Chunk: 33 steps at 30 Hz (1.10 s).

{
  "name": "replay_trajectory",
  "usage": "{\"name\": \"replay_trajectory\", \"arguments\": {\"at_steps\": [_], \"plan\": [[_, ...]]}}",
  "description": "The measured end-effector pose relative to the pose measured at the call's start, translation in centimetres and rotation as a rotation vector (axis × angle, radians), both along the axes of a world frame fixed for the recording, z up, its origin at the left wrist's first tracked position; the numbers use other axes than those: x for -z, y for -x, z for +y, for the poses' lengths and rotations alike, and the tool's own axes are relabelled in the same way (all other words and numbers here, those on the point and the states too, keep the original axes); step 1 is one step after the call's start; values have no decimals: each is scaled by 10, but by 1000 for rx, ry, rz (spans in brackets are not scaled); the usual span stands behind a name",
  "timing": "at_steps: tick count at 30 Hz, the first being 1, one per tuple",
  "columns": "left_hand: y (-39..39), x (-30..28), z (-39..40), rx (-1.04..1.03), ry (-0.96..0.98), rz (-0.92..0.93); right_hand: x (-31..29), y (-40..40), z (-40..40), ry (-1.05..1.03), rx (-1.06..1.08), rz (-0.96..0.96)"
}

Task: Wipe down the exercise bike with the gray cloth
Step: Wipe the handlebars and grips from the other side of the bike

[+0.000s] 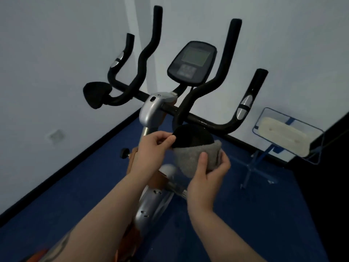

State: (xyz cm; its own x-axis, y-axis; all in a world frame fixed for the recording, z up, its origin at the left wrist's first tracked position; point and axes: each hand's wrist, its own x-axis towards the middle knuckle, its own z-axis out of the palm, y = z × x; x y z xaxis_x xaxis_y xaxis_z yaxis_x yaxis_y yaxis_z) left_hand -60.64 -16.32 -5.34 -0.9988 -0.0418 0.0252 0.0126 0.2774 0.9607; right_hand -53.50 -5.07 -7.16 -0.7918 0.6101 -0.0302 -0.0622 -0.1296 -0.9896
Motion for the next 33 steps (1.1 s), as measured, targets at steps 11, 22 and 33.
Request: {"name": "replay_trajectory", "arguments": {"at_steps": [11,22,33], "plan": [[16,-6,-15,227,-113,-89,12,30,-48,315,252,-124],[15,-9,-15,229,-66,-19,14,23,-56,322,204,-128],[19,0,-16,247,-103,-29,16,21,-53,367,134,-111]]}}
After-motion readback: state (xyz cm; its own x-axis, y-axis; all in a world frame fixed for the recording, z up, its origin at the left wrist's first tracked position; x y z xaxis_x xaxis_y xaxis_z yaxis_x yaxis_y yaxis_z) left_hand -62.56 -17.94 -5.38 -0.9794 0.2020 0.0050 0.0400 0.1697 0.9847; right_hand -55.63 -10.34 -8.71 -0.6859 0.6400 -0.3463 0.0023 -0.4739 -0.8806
